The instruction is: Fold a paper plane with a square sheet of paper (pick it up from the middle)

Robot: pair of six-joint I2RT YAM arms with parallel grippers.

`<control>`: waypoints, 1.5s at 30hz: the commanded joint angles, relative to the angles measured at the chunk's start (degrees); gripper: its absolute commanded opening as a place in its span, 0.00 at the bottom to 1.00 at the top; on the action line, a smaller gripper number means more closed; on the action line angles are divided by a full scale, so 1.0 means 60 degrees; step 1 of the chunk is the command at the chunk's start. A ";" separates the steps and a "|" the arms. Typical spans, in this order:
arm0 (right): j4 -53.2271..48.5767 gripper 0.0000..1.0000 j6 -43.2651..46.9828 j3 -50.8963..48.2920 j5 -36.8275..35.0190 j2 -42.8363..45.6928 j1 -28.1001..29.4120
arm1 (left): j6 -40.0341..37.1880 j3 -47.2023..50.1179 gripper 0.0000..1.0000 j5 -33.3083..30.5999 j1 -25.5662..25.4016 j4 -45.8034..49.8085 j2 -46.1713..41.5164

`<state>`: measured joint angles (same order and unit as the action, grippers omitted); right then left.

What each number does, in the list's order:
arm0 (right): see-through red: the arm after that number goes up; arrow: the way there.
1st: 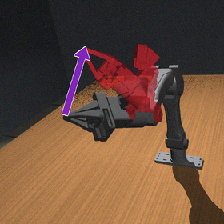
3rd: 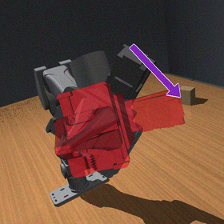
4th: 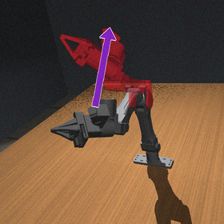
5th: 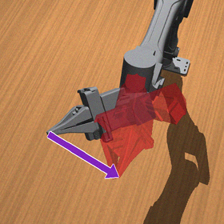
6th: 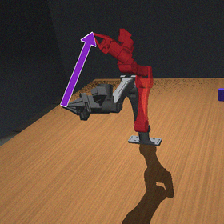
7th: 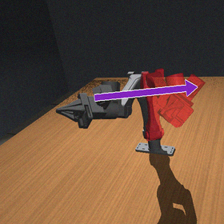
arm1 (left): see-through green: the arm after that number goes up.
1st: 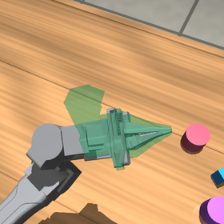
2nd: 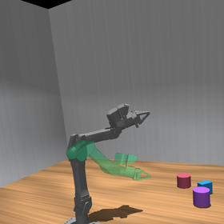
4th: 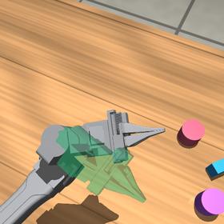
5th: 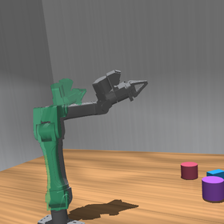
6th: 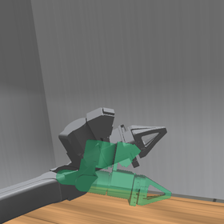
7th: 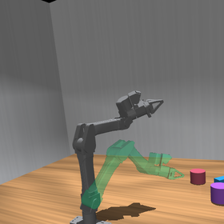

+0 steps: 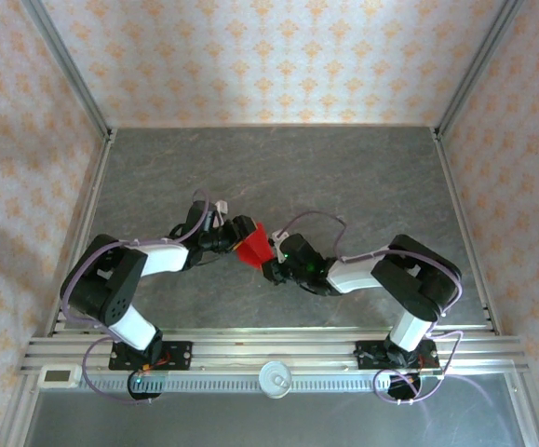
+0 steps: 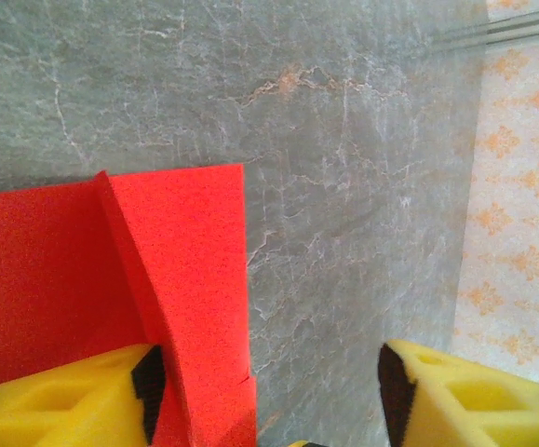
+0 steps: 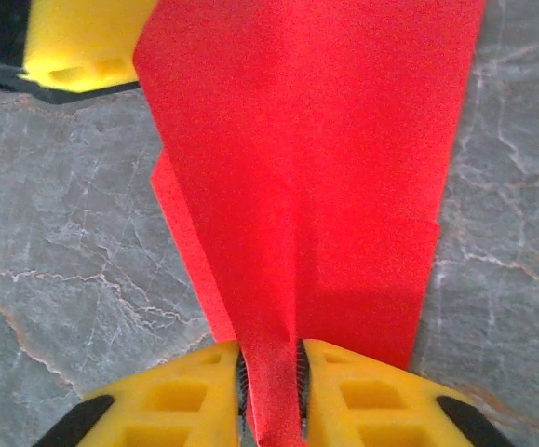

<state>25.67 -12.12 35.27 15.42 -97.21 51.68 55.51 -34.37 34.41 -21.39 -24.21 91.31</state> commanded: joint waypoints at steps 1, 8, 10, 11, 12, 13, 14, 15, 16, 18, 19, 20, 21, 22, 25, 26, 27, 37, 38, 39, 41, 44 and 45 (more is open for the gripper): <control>-0.0101 0.26 0.1028 0.0008 -0.1316 0.0327 0.0292 | -0.0103 -0.0262 0.57 -0.0037 -0.0026 0.0388 0.0117; 0.0339 0.34 0.2251 -0.0504 -0.2728 0.0748 0.0782 | -0.0143 -0.0246 0.34 0.0121 -0.0032 0.0416 0.0128; 0.0321 0.35 0.2566 -0.0530 -0.2981 0.0755 0.0887 | -0.0140 -0.0255 0.26 0.0167 -0.0031 0.0402 0.0117; 0.0292 0.36 0.2692 -0.0517 -0.3107 0.0736 0.0935 | -0.0154 -0.0252 0.24 0.0205 -0.0037 0.0400 0.0119; 0.0277 0.37 0.2816 -0.0516 -0.3285 0.0699 0.1000 | -0.0140 -0.0269 0.20 0.0229 -0.0032 0.0375 0.0091; 0.0243 0.37 0.2909 -0.0493 -0.3426 0.0650 0.1057 | -0.0122 -0.0275 0.18 0.0276 -0.0032 0.0344 0.0088; 0.0215 0.37 0.3016 -0.0467 -0.3624 0.0631 0.1108 | -0.0110 -0.0274 0.16 0.0336 -0.0032 0.0294 0.0081; 0.0227 0.38 0.3105 -0.0478 -0.3857 0.0602 0.1199 | -0.0082 -0.0292 0.14 0.0378 -0.0037 0.0285 0.0075; 0.0254 0.38 0.3192 -0.0487 -0.4024 0.0605 0.1262 | -0.0041 -0.0291 0.13 0.0412 -0.0039 0.0247 0.0071; 0.0324 0.39 0.3294 -0.0502 -0.4397 0.0587 0.1346 | 0.0032 -0.0273 0.11 0.0514 -0.0036 0.0128 0.0053; 0.0334 0.38 0.3327 -0.0487 -0.4483 0.0578 0.1367 | 0.0063 -0.0274 0.10 0.0562 -0.0037 0.0101 0.0059; 0.0330 0.39 0.3346 -0.0470 -0.4562 0.0578 0.1373 | 0.0065 -0.0276 0.10 0.0596 -0.0036 0.0079 0.0057; 0.0333 0.38 0.3361 -0.0461 -0.4655 0.0550 0.1382 | 0.0080 -0.0267 0.10 0.0629 -0.0036 0.0052 0.0053; 0.0318 0.38 0.3381 -0.0436 -0.4782 0.0527 0.1406 | 0.0093 -0.0277 0.10 0.0629 -0.0038 0.0059 0.0049; 0.0166 0.38 0.3448 -0.0357 -0.4902 0.0455 0.1442 | 0.0137 -0.0263 0.09 0.0651 -0.0035 -0.0004 0.0038; 0.0131 0.38 0.3485 -0.0341 -0.4860 0.0440 0.1475 | 0.0168 -0.0255 0.10 0.0669 -0.0030 -0.0041 0.0046; 0.0138 0.39 0.3547 -0.0341 -0.4874 0.0441 0.1532 | 0.0183 -0.0253 0.09 0.0679 -0.0026 -0.0076 0.0051; 0.0102 0.44 0.3834 -0.0209 -0.5390 0.0195 0.1714 | 0.0186 -0.0285 0.10 0.0762 -0.0041 -0.0111 0.0035; 0.0114 0.44 0.3836 -0.0195 -0.5439 0.0192 0.1712 | 0.0186 -0.0291 0.10 0.0772 -0.0038 -0.0110 0.0037; 0.0156 0.43 0.3847 -0.0220 -0.5508 0.0203 0.1710 | 0.0184 -0.0291 0.09 0.0776 -0.0027 -0.0109 0.0044; 0.0173 0.42 0.3879 -0.0218 -0.5582 0.0195 0.1720 | 0.0195 -0.0278 0.09 0.0783 -0.0032 -0.0125 0.0046; 0.0224 0.36 0.3906 -0.0236 -0.5501 0.0227 0.1715 | 0.0154 -0.0288 0.09 0.0798 -0.0030 -0.0125 0.0075; 0.0226 0.33 0.3895 -0.0227 -0.5426 0.0235 0.1717 | 0.0161 -0.0281 0.09 0.0809 -0.0032 -0.0126 0.0086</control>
<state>26.55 10.83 32.91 -15.55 -95.59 61.73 56.10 -34.81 38.44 -21.39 -23.46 91.37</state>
